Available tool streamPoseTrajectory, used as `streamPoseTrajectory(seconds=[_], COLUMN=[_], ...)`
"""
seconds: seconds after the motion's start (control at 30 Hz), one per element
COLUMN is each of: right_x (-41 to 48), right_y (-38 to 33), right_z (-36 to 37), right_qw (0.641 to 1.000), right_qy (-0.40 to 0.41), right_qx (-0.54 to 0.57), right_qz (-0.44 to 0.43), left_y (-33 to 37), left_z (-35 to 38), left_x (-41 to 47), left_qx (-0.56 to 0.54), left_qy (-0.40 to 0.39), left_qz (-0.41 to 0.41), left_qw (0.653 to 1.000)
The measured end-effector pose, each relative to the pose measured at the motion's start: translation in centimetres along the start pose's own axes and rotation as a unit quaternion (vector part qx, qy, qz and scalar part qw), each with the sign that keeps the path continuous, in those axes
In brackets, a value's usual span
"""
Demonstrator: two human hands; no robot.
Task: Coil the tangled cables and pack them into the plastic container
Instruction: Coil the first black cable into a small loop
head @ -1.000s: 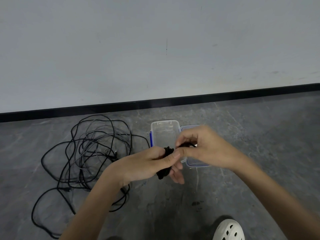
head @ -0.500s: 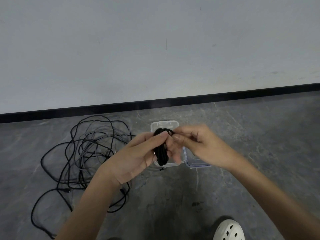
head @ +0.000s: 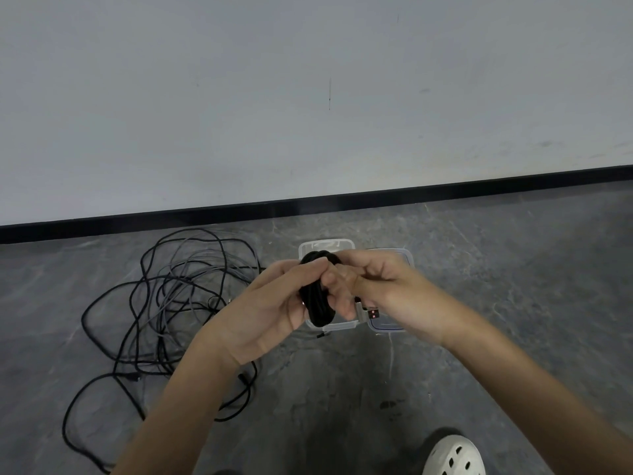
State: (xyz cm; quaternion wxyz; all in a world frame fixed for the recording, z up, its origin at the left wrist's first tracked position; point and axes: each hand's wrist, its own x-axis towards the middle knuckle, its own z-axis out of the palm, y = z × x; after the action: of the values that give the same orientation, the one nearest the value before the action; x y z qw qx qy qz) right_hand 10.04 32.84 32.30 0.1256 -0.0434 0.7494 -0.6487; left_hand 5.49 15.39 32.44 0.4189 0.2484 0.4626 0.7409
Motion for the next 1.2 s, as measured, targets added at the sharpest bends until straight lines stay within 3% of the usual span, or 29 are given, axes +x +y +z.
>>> streamPoseTrajectory(seconds=[0.27, 0.5, 0.63, 0.87, 1.1, 1.2], right_x=[-0.3, -0.1, 0.1, 0.0, -0.7, -0.7], right_y=[-0.4, -0.1, 0.4, 0.5, -0.2, -0.3], right_z=[-1.0, -1.2, -1.0, -1.2, -2.7, -3.4], right_qw=[0.999, 0.997, 0.996, 0.997, 0.996, 0.994], right_qy=[-0.03, -0.013, 0.026, 0.042, 0.002, 0.039], right_qx=[-0.045, -0.079, -0.082, -0.072, -0.085, -0.106], right_qz=[0.006, -0.01, -0.016, -0.005, 0.036, 0.007], left_y=[-0.2, -1.3, -1.6, -2.4, -2.8, -2.7], left_z=[-0.5, -0.2, -0.9, -0.1, -0.3, -0.3], left_x=[-0.1, 0.5, 0.8, 1.2, 0.9, 0.9], left_qx=[0.036, 0.259, 0.34, 0.509, 0.482, 0.454], left_qy=[-0.019, 0.09, 0.189, 0.23, 0.18, 0.176], left_qz=[-0.041, 0.018, 0.067, 0.1, 0.055, 0.051], left_qw=[0.998, 0.962, 0.919, 0.823, 0.855, 0.872])
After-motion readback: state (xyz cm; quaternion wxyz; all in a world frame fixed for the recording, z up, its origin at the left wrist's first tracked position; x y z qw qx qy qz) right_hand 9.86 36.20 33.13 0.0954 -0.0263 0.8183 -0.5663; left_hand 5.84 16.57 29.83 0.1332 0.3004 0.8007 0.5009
